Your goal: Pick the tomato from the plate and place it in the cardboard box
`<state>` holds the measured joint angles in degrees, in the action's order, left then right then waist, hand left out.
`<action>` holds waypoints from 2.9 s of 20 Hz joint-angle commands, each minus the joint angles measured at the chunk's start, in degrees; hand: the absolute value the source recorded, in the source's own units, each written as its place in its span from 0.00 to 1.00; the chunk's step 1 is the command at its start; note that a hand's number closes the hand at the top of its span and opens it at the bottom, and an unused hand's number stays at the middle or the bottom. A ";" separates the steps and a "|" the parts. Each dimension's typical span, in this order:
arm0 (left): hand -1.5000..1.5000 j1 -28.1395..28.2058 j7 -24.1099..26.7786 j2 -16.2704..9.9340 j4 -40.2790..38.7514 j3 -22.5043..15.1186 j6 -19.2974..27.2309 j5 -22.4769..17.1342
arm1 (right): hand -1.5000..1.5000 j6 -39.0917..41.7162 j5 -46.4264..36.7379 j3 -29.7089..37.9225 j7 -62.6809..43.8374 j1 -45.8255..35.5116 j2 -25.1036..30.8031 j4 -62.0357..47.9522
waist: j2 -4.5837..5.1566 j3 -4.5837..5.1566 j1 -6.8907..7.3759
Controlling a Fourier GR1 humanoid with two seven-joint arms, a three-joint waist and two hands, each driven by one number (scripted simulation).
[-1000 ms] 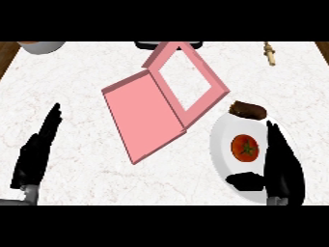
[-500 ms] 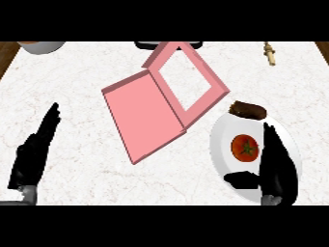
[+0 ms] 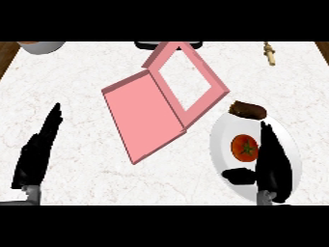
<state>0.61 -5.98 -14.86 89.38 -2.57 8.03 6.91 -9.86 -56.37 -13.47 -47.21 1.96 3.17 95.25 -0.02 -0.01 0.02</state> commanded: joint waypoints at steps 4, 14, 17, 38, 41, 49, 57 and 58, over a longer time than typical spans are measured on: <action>0.50 0.29 2.58 1.90 -2.44 2.91 -1.84 1.75 | 0.00 -2.44 0.60 2.61 4.53 -0.67 -0.56 -5.50 | 0.01 0.01 -0.02; 0.50 4.74 -0.57 2.85 6.29 3.03 -4.00 3.24 | 1.00 -1.38 2.43 3.74 5.26 -2.91 -2.26 -9.91 | -0.03 -0.01 0.19; 0.50 -1.94 0.52 3.35 -1.72 5.14 -4.61 2.14 | 1.00 -2.11 -2.87 1.16 4.13 -2.94 -1.89 -7.49 | 0.00 0.01 -0.01; 0.50 -0.90 0.09 3.38 0.05 5.93 -5.23 3.93 | 1.00 16.16 -15.14 -8.68 9.48 -3.13 9.85 4.54 | -0.08 0.04 -0.12; 0.50 -2.64 1.76 4.55 -3.70 6.04 -5.27 4.10 | 1.00 18.63 -15.68 -7.93 6.23 -5.14 7.03 9.42 | -0.01 0.03 -0.16; 0.50 2.36 2.63 3.67 0.09 5.90 -6.52 3.60 | 1.00 15.92 -1.97 -7.26 14.65 -10.12 2.47 24.60 | -0.21 0.02 0.19; 0.50 -1.16 1.18 3.17 -0.49 8.12 -7.09 2.36 | 1.00 21.26 2.22 -8.96 8.00 -26.35 -3.03 21.88 | -0.01 0.04 0.47; 0.50 -1.33 2.02 5.55 -2.17 5.17 -4.28 6.15 | 1.00 16.58 2.15 -11.16 5.78 -30.90 -3.06 15.42 | 0.09 0.05 0.73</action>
<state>-0.36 -5.08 -10.55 88.73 3.53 2.24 11.17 8.21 -56.38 -22.51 -36.66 -19.52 1.65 115.69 -0.03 0.02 0.41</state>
